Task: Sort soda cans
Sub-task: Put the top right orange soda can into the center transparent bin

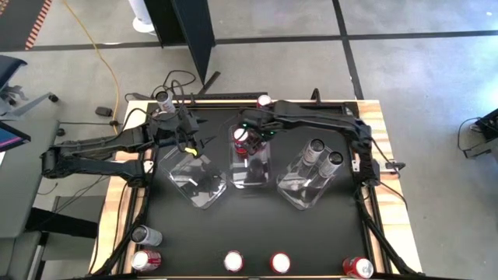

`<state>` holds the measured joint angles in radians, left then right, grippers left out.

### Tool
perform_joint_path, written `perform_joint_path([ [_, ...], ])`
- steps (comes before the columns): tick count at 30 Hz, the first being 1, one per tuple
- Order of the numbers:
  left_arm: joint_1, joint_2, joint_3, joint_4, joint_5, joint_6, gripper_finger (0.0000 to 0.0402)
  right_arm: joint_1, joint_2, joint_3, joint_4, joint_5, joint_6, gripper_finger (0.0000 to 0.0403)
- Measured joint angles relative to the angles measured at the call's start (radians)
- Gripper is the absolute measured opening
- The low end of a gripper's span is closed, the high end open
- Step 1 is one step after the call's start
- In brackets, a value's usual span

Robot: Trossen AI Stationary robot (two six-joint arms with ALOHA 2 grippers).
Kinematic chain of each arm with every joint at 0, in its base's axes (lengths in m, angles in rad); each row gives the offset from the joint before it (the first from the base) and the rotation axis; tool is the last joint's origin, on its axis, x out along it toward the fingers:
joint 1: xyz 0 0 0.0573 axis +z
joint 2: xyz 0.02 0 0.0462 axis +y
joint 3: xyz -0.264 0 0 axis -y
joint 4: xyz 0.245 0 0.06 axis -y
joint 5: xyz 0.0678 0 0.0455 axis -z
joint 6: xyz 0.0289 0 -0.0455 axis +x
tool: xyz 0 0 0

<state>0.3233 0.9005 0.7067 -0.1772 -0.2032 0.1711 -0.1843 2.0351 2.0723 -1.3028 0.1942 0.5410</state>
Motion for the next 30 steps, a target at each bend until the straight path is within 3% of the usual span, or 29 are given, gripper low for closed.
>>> perform_joint_path([
  [30,0.0,0.0,-0.001,0.002,0.001,0.008,0.032,-0.065,0.165,-0.001,0.075,-0.013,0.008,0.0306],
])
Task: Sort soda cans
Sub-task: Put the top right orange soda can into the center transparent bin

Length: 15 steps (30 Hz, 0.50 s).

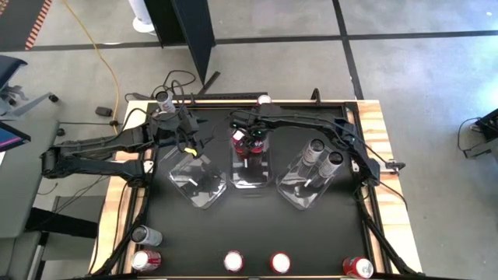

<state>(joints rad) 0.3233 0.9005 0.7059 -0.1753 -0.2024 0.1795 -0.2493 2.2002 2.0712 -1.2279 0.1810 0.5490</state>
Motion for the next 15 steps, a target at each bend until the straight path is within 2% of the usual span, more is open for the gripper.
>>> perform_joint_path([
  [15,0.0,0.0,0.0,-0.004,0.0,0.001,0.032,-0.009,0.0,0.0,0.02,0.042,0.083,0.031],
])
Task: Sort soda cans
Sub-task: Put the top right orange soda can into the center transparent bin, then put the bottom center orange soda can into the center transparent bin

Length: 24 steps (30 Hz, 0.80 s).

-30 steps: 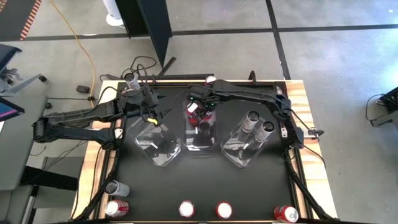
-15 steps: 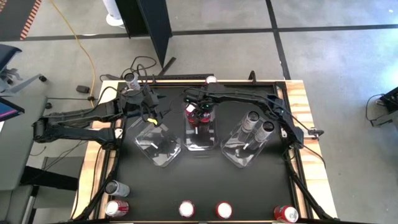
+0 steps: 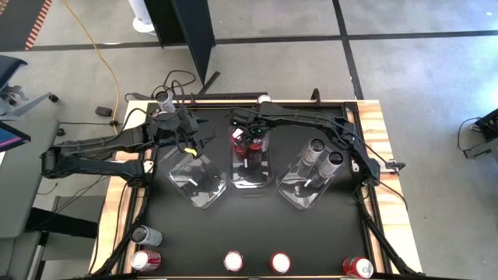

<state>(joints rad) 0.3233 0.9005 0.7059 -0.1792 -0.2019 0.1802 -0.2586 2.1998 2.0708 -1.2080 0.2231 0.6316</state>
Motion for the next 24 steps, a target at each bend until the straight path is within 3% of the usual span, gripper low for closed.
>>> perform_joint_path([
  [9,0.0,0.0,0.0,-0.005,0.0,0.001,0.032,0.0,-0.001,0.0,0.01,0.01,0.012,0.0358],
  [24,0.0,0.0,0.0,-0.012,0.001,0.007,0.032,0.0,-0.005,0.0,0.02,0.035,0.021,0.0349],
])
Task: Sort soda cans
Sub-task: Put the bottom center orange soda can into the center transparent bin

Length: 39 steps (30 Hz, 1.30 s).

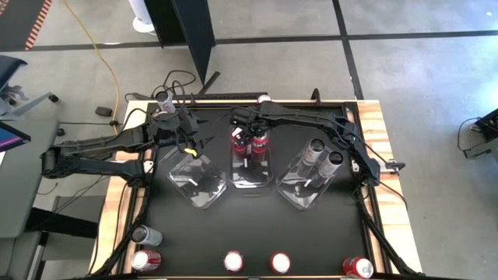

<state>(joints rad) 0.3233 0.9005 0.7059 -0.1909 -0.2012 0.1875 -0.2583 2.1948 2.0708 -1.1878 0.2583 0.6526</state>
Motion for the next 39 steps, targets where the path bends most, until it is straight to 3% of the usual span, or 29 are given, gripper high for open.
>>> perform_joint_path([
  [10,0.0,0.0,0.0,0.001,0.0,0.0,0.032,0.016,-0.002,0.041,0.008,0.043,-0.033,0.0337],
  [21,0.0,0.0,0.0,0.003,0.0,0.0,0.032,0.064,-0.002,0.147,-0.144,0.14,-0.046,0.0336],
  [30,-0.005,0.0,0.0,0.029,0.021,-0.005,0.032,0.226,-0.011,0.193,-0.297,0.23,-0.129,0.0336],
  [39,-0.045,0.0,0.0,0.029,0.025,-0.016,0.032,0.484,-0.09,0.193,-0.382,0.258,-0.086,0.0336],
])
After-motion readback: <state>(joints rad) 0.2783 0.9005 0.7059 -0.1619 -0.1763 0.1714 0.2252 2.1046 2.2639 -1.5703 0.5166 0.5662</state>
